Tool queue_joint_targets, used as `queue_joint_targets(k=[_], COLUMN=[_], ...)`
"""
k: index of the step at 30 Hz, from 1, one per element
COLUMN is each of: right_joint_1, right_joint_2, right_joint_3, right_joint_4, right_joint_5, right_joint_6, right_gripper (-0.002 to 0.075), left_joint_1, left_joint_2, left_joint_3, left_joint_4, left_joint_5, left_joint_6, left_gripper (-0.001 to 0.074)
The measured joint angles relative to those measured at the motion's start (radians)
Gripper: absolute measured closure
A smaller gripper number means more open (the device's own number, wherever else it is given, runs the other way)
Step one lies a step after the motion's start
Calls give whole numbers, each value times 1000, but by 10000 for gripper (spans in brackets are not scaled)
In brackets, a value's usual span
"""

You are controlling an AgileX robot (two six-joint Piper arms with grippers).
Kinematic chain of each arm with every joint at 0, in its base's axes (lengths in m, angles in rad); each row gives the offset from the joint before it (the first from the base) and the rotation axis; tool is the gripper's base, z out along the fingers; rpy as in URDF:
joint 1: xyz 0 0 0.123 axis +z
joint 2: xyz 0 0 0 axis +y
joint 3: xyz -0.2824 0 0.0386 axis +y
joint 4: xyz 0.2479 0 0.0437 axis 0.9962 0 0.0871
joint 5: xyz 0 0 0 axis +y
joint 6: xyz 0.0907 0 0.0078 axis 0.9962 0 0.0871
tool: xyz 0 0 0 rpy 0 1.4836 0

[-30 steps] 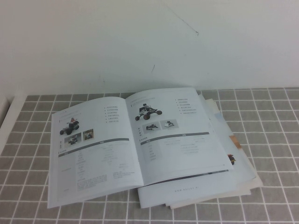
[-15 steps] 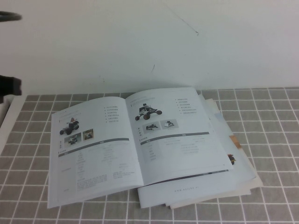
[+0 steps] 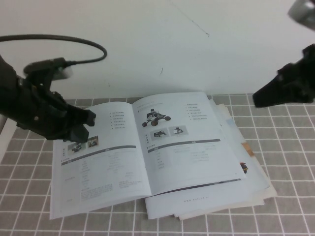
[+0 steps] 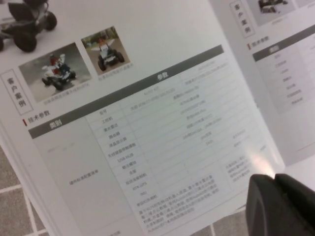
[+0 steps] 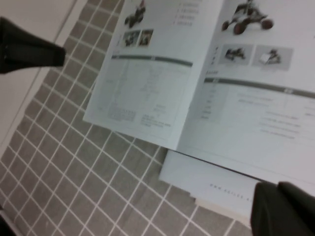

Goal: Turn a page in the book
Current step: Open the closed book

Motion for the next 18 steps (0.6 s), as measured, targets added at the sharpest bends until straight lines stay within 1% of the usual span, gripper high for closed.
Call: queue_joint_targets(k=[3,6,11,14,18], right_joint_1=[58,90,93,93,93], right_joint_2=[78,145,237,282,317], right_joint_3=[0,0,0,0,0], right_joint_4=[-8,-44,-49,-39,-12], right_joint_5=[-64,-161,-228,-247,-258], right_joint_6=[-2,-8,-16,-52,-101], right_gripper=[729,729,729,729,729], left_joint_1=[0,0,0,0,-1], left_joint_2=[75,140,250,303,370], left_joint_3=[0,0,0,0,0], left_joint_4=[5,7,-64,-97,-112], left_joint_5=[-7,-18,-49,-68,-122], left_joint_6=[37,58,120,164,173], left_gripper=[738,738,738,738,738])
